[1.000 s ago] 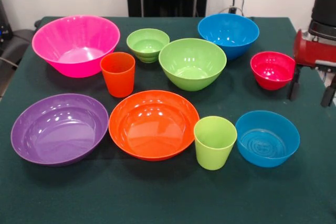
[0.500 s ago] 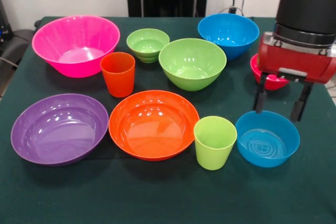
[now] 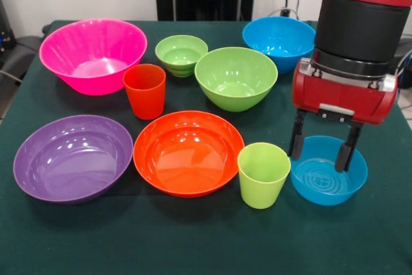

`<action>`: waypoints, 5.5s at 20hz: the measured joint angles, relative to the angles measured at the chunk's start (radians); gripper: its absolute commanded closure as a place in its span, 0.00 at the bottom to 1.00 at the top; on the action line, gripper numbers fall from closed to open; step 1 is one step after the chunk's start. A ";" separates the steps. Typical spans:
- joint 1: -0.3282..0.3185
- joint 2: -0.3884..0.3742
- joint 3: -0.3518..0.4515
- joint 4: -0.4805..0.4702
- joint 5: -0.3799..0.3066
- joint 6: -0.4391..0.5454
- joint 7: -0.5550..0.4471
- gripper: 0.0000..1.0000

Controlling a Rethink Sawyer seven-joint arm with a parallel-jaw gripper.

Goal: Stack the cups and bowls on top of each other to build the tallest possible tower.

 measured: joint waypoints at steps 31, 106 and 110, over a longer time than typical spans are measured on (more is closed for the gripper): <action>-0.002 0.015 0.043 0.006 -0.162 -0.036 0.000 0.00; -0.182 0.027 0.258 0.160 -0.233 -0.092 0.000 1.00; -0.182 0.010 0.258 0.181 -0.233 -0.051 0.000 1.00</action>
